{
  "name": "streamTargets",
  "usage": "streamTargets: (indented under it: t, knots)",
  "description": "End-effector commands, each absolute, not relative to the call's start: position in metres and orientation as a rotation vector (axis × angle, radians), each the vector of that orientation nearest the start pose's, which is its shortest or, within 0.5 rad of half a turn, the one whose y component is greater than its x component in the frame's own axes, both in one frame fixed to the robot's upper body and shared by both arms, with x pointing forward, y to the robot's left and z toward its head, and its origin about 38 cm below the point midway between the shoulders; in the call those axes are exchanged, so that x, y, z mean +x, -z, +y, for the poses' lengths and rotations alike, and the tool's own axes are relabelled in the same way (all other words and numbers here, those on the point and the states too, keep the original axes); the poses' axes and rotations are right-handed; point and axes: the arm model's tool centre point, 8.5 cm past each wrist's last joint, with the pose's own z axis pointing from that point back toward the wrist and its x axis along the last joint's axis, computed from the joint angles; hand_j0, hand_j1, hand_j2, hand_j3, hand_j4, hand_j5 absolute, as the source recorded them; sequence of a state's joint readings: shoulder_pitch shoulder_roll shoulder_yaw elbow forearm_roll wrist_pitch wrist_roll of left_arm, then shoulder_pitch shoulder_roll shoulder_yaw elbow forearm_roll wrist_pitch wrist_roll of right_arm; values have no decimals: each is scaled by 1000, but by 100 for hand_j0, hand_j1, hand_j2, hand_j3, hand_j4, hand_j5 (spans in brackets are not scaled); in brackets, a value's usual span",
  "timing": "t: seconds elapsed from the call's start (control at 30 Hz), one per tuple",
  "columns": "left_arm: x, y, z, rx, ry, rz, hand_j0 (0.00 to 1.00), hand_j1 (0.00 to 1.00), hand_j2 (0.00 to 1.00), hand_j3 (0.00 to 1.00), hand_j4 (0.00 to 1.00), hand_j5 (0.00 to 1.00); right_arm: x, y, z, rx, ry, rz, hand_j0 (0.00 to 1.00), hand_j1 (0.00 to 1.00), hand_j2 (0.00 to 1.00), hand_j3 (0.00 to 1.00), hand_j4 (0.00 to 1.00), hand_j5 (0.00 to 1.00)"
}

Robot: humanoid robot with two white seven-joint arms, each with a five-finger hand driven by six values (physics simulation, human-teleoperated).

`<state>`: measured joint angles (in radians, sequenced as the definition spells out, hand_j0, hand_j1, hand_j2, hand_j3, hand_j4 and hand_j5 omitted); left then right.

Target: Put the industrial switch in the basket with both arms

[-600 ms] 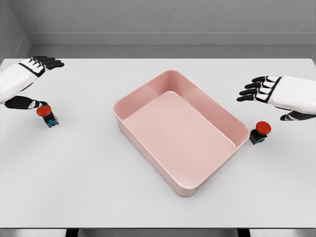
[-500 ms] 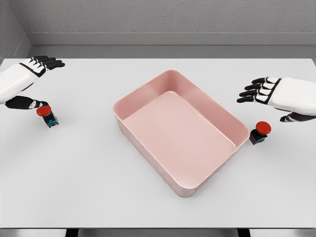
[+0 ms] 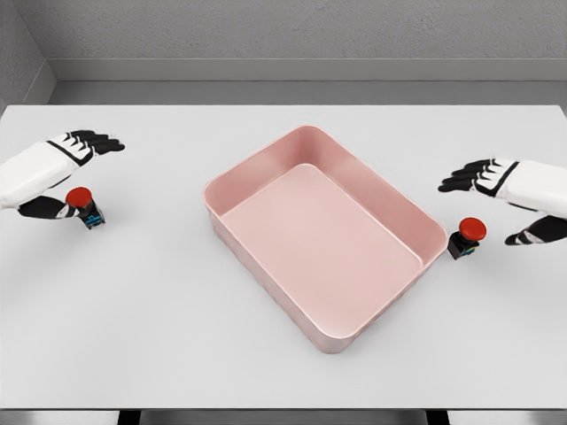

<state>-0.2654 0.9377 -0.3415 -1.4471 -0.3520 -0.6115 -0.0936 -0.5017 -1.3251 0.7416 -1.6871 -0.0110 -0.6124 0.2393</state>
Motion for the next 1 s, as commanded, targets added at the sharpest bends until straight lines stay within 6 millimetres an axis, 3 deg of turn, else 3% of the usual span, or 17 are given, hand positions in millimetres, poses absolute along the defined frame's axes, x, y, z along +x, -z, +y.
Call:
streamTargets:
  t: [0.0, 0.1, 0.23, 0.4, 0.73, 0.97]
  knots:
    - [387, -198, 395, 579, 1627, -1648, 100, 100, 100, 100, 100, 100, 348, -260, -384, -232, -1807, -1521, 100, 100, 100, 100, 100, 100]
    - [385, -193, 395, 568, 1629, -1637, 100, 100, 100, 100, 100, 100, 346, -249, -386, -215, -1803, -1496, 100, 100, 100, 100, 100, 100]
    - [382, -185, 393, 541, 1645, -1618, 100, 100, 100, 100, 100, 100, 354, -239, -407, -250, -1742, -1455, 100, 100, 100, 100, 100, 100]
    - [379, -174, 398, 526, 1643, -1581, 100, 100, 100, 100, 100, 100, 360, -211, -415, -204, -1621, -1454, 100, 100, 100, 100, 100, 100]
    - [382, -165, 416, 543, 1603, -1532, 100, 100, 100, 100, 100, 100, 359, -199, -406, -128, -1549, -1488, 100, 100, 100, 100, 100, 100]
    - [384, -162, 421, 547, 1586, -1520, 100, 100, 100, 100, 100, 100, 371, -170, -407, -119, -1475, -1478, 100, 100, 100, 100, 100, 100]
